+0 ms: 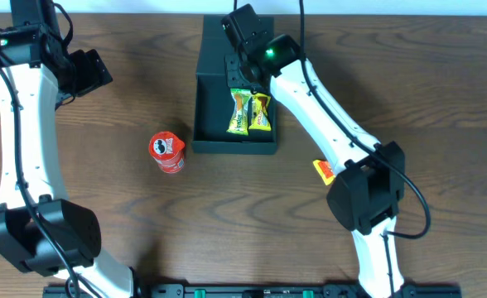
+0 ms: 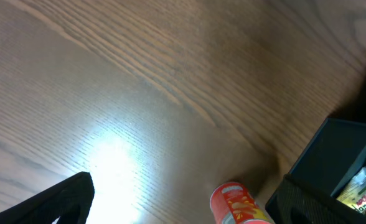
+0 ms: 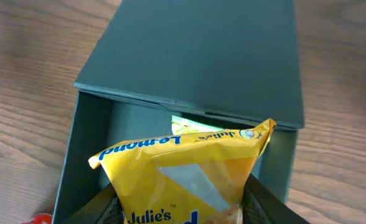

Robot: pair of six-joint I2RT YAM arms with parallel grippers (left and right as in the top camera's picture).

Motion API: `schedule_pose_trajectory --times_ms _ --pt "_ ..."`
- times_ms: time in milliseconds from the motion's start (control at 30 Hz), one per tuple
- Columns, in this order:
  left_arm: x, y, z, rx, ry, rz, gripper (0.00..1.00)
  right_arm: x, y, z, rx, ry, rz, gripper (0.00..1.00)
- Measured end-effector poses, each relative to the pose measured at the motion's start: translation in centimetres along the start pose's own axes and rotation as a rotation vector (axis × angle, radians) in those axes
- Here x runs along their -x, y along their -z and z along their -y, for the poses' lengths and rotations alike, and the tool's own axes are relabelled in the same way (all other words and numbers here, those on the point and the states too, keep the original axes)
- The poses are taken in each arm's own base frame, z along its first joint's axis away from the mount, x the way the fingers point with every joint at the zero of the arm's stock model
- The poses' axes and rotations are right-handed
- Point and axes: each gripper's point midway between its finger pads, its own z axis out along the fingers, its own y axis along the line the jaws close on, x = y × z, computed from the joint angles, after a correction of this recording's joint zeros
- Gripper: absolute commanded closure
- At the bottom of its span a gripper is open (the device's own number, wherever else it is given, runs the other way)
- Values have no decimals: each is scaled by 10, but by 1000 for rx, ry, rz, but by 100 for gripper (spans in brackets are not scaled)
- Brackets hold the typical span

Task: Pack container
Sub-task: 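Carry the Lemond packet into the box with the right gripper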

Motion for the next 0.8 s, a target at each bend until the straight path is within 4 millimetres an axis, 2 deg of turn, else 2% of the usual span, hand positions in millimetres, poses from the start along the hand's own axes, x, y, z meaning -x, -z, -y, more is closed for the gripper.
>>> schedule_pose_trajectory --times_ms 133,267,533,667,800 --pt "-3 0 -1 4 0 -11 5 -12 -14 -3 26 -18 -34 60" --pt "-7 0 -2 9 -1 -29 4 -23 -26 -16 65 -21 -62 60" --pt "-17 1 -4 12 -6 -71 3 -77 -79 -51 108 22 -191 59" --pt "-22 1 1 -6 -43 -88 3 -79 -95 -62 139 29 -175 59" --pt "-24 6 7 -19 -87 -80 4 -72 -98 -67 157 24 -140 59"
